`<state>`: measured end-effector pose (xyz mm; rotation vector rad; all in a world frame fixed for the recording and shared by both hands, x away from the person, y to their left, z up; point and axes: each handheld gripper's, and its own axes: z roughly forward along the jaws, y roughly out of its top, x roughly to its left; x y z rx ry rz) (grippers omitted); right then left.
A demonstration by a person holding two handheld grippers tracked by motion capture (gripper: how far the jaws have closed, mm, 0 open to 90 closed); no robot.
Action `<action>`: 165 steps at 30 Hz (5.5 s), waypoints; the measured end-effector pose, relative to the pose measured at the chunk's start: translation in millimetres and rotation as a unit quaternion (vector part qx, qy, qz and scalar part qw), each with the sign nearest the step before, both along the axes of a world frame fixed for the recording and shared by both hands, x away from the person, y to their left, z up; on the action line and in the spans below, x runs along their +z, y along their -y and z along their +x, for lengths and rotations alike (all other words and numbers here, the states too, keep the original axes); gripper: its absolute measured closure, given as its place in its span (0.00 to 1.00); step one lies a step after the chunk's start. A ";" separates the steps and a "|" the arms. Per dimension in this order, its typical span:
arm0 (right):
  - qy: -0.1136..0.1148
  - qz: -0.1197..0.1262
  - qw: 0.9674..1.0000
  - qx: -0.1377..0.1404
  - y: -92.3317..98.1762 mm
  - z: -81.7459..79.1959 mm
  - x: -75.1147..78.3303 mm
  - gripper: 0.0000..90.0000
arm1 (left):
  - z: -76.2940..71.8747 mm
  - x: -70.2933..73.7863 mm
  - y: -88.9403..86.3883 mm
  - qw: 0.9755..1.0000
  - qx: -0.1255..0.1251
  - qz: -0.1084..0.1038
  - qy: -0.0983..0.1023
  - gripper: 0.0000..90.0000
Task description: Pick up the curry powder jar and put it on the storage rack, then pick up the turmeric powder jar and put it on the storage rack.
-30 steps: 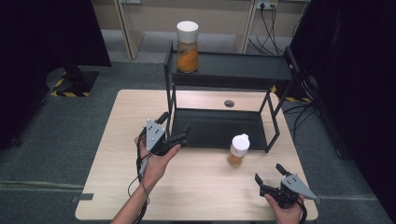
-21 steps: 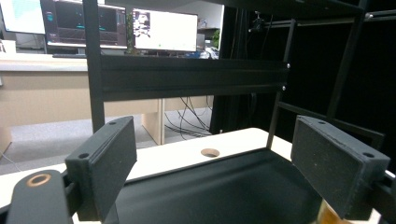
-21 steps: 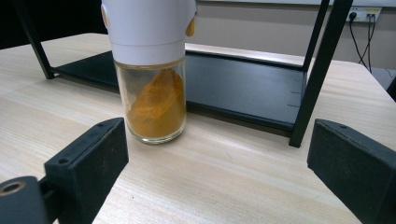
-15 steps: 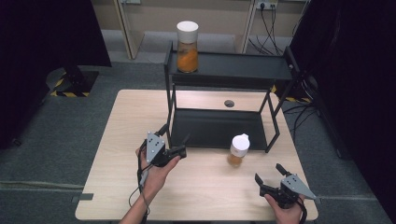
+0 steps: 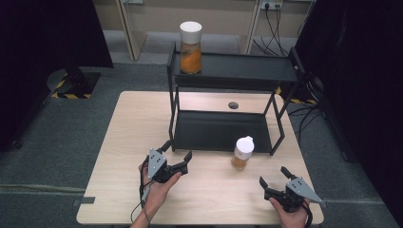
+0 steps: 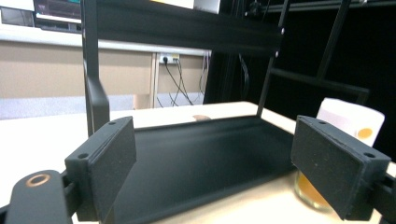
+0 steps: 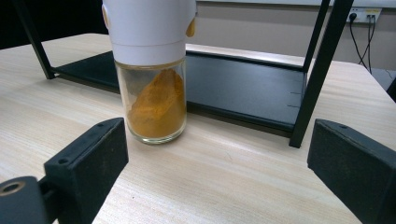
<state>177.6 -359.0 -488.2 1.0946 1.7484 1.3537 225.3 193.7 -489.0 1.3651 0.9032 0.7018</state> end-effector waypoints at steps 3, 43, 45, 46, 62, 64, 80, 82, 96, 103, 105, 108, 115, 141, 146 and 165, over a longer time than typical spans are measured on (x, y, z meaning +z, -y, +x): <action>0.000 0.001 1.000 0.000 0.1 -0.1 -0.1 0.06 | -3.8 -8.7 -0.5 1.000 0.005 -0.006 -0.006 0.15; -0.002 -0.002 1.000 0.005 0.3 1.4 0.6 0.06 | -8.6 -30.4 -0.7 0.999 -0.002 0.017 -0.033 0.14; -0.002 -0.002 1.000 0.005 -0.4 1.6 0.8 0.06 | -8.3 -29.8 -0.2 0.999 -0.002 0.021 -0.033 0.14; -0.002 -0.002 1.000 0.006 -0.5 1.6 0.7 0.06 | -8.3 -29.6 0.3 0.999 -0.002 0.022 -0.033 0.14; 0.012 0.018 0.999 0.039 -3.8 8.3 5.4 0.04 | -8.3 -29.6 0.5 0.999 -0.004 0.024 -0.032 0.14; 0.013 0.015 0.999 0.051 -6.9 13.1 9.7 0.04 | -7.8 -29.6 -0.5 0.999 -0.004 0.021 -0.033 0.14; 0.000 -0.018 0.996 0.088 -36.8 66.6 29.0 0.12 | -8.4 -29.8 0.4 0.999 -0.003 0.022 -0.032 0.14; -0.006 -0.019 0.996 0.089 -38.6 73.2 29.1 0.14 | -8.4 -29.6 0.8 0.999 -0.003 0.023 -0.032 0.14; -0.028 -0.029 0.995 0.097 -47.1 96.9 24.0 0.29 | -8.1 -29.5 0.5 0.999 -0.003 0.023 -0.033 0.14; -0.029 -0.034 0.994 0.103 -48.7 100.9 25.7 0.33 | -8.3 -29.6 0.5 0.999 -0.003 0.023 -0.032 0.14; -0.029 -0.031 0.994 0.103 -48.2 100.8 24.9 0.33 | -8.4 -29.5 0.7 0.999 -0.003 0.023 -0.032 0.14; -0.029 -0.025 0.994 0.104 -47.3 100.9 23.8 0.34 | -8.7 -29.8 1.1 0.999 -0.002 0.024 -0.031 0.14; -0.013 -0.016 0.995 0.093 -46.2 92.3 23.3 0.34 | -8.6 -29.6 1.0 0.999 -0.002 0.024 -0.031 0.14; 0.076 0.023 0.995 0.063 -32.8 63.7 69.6 0.34 | -9.3 -30.0 1.5 0.999 0.001 0.023 -0.031 0.14; 0.094 0.026 0.993 0.061 -33.8 63.7 82.9 0.34 | -9.4 -30.1 1.6 0.999 0.001 0.023 -0.030 0.14; 0.143 0.022 0.988 0.047 -38.4 70.3 126.7 0.34 | -9.5 -30.2 1.6 0.999 0.001 0.023 -0.030 0.14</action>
